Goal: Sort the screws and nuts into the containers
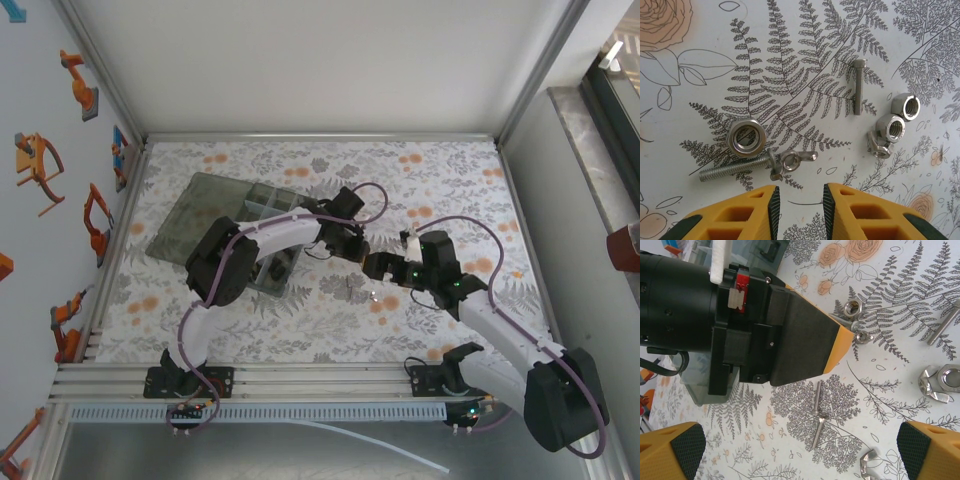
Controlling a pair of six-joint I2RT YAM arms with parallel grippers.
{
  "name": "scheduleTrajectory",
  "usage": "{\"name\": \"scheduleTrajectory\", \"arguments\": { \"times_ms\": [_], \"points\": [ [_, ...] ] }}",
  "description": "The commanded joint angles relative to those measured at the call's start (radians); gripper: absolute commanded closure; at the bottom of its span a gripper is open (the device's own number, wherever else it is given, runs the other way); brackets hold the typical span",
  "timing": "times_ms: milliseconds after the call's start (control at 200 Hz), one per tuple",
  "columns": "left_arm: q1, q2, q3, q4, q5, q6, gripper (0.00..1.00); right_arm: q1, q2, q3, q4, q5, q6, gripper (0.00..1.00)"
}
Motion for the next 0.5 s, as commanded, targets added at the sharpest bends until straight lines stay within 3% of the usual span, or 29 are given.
{"name": "scheduleTrajectory", "arguments": {
  "times_ms": [0,496],
  "points": [
    [-0.006,0.025,0.016,-0.034,-0.013,-0.006,0.73,-0.007,0.003,0.017,0.012,-0.007,0.009,0.0],
    [-0.005,0.071,0.053,-0.03,-0.028,-0.045,0.74,-0.007,0.01,0.028,0.014,-0.012,0.004,0.0]
  ]
}}
